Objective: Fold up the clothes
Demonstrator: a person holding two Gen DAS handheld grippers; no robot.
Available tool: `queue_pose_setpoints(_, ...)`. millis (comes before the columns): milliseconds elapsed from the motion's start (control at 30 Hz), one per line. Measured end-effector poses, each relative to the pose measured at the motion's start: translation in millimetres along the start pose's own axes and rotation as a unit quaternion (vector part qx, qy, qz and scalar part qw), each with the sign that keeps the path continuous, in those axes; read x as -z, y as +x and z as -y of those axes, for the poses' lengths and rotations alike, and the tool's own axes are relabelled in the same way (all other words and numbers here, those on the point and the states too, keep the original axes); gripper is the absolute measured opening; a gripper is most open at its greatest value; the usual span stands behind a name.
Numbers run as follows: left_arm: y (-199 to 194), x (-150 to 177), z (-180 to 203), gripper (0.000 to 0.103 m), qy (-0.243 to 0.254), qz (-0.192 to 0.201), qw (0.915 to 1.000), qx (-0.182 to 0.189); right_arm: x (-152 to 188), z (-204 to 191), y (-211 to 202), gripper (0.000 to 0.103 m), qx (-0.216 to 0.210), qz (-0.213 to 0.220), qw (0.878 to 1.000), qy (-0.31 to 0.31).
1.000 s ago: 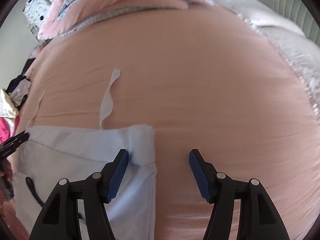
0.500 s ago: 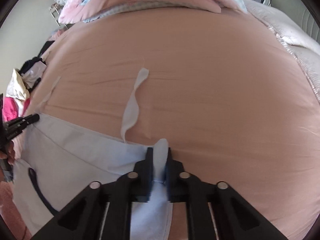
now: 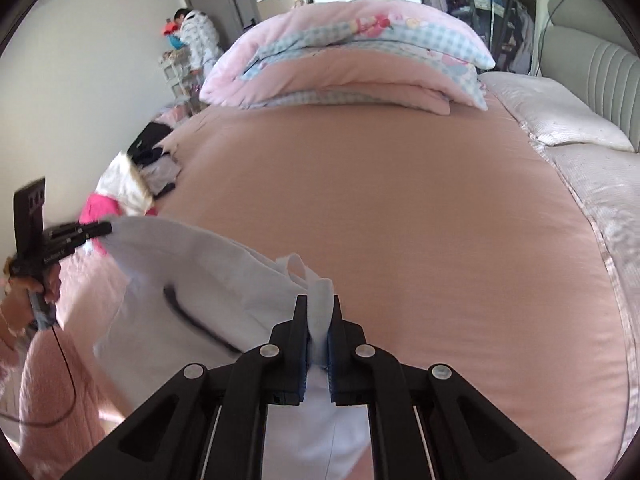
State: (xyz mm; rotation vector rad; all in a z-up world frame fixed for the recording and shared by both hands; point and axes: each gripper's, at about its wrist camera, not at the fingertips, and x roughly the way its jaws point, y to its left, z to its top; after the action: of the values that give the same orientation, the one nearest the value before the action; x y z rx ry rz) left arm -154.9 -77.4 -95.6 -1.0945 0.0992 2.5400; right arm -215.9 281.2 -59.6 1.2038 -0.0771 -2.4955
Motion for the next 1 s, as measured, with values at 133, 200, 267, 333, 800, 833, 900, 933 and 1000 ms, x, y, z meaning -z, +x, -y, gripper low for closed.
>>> queue_pose_setpoints(133, -14, 39, 4, 0.004, -0.060, -0.026, 0.9979, 0.002, 54, -9, -6, 0.005, -0.006, -0.037, 0.999, 0.026)
queue_pose_setpoints(200, -11, 52, 13, 0.004, -0.055, -0.051, 0.9971, -0.012, 74, -12, -6, 0.005, -0.005, -0.047, 0.998, 0.050)
queue_pose_setpoints(267, -4, 67, 16, 0.005, -0.063, -0.081, 0.9945, -0.022, 85, -15, -5, 0.005, 0.001, -0.053, 0.996, 0.067)
queue_pose_setpoints(333, 5, 81, 17, 0.006, -0.074, -0.127, 0.9889, -0.021, 93, -17, -2, 0.006, 0.013, -0.069, 0.995, 0.075)
queue_pose_setpoints(800, -31, 47, 18, 0.034, -0.120, -0.036, 0.9918, 0.024, 74, -14, -83, 0.040, 0.055, -0.007, 0.988, 0.147)
queue_pose_setpoints(833, -19, 45, 25, 0.034, -0.104, -0.051, 0.9931, 0.014, 70, -20, -74, 0.040, 0.050, -0.011, 0.988, 0.143)
queue_pose_setpoints(900, 11, 49, 41, 0.034, -0.079, -0.085, 0.9932, 0.008, 62, -33, -51, 0.040, 0.042, -0.024, 0.990, 0.129)
queue_pose_setpoints(933, 23, 55, 45, 0.034, -0.081, -0.105, 0.9911, 0.009, 59, -41, -33, 0.040, 0.041, -0.040, 0.992, 0.114)
queue_pose_setpoints(1000, 43, 67, 51, 0.034, -0.089, -0.147, 0.9852, -0.005, 63, -49, -1, 0.040, 0.055, -0.082, 0.991, 0.092)
